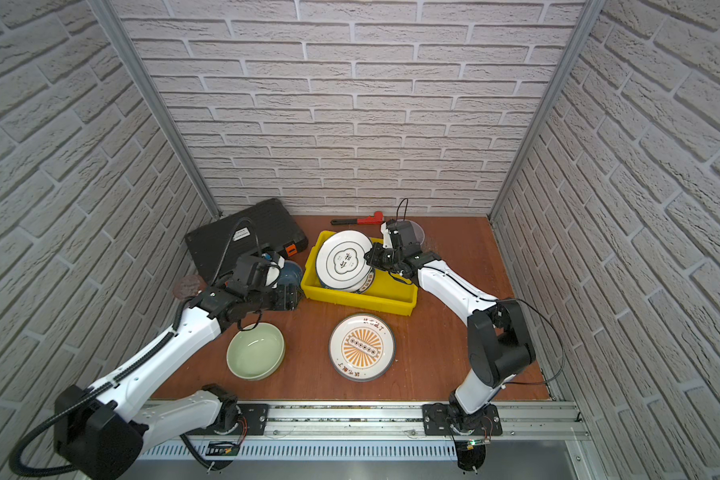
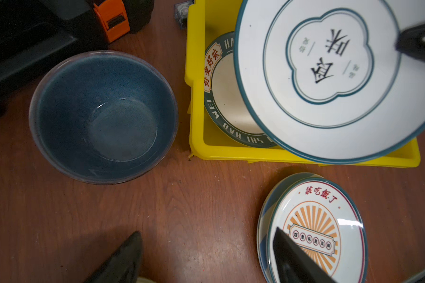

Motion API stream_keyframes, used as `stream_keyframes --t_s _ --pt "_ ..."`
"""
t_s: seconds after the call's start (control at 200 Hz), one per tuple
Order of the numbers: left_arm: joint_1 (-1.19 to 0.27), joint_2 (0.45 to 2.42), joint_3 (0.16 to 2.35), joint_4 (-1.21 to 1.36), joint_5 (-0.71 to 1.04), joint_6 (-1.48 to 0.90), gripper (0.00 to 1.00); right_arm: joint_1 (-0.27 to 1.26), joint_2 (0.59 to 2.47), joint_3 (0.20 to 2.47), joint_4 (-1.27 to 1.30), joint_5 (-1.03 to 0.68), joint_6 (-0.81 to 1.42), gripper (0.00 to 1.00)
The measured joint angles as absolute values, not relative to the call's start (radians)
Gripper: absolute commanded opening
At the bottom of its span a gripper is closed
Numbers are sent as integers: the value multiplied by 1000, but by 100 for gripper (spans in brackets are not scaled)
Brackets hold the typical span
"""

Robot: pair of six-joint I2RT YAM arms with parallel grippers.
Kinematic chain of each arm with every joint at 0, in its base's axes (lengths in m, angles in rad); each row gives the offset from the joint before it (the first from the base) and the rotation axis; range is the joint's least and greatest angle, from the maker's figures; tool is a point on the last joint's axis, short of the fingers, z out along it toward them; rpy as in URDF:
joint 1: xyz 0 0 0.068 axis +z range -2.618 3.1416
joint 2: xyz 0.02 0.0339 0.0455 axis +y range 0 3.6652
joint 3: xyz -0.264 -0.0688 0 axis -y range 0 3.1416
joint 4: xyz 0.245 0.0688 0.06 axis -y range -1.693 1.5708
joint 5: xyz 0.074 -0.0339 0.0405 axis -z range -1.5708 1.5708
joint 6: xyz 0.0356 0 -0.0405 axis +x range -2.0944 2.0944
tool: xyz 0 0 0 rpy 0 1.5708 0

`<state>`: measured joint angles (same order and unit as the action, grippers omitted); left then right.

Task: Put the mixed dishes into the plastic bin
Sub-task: 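Lower the white plates into the yellow bin and open the right gripper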

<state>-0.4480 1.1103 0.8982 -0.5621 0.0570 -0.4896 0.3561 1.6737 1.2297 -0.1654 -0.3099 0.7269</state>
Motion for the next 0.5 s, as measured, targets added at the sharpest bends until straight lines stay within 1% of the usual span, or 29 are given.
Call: stream_keyframes --t_s 0.235,0.5 --pt "-448 1102 898 -574 57 -489 84 356 1761 1230 -78 -300 774 6" --pt "-448 1102 896 -576 58 -489 84 356 1796 1230 -28 -280 798 6"
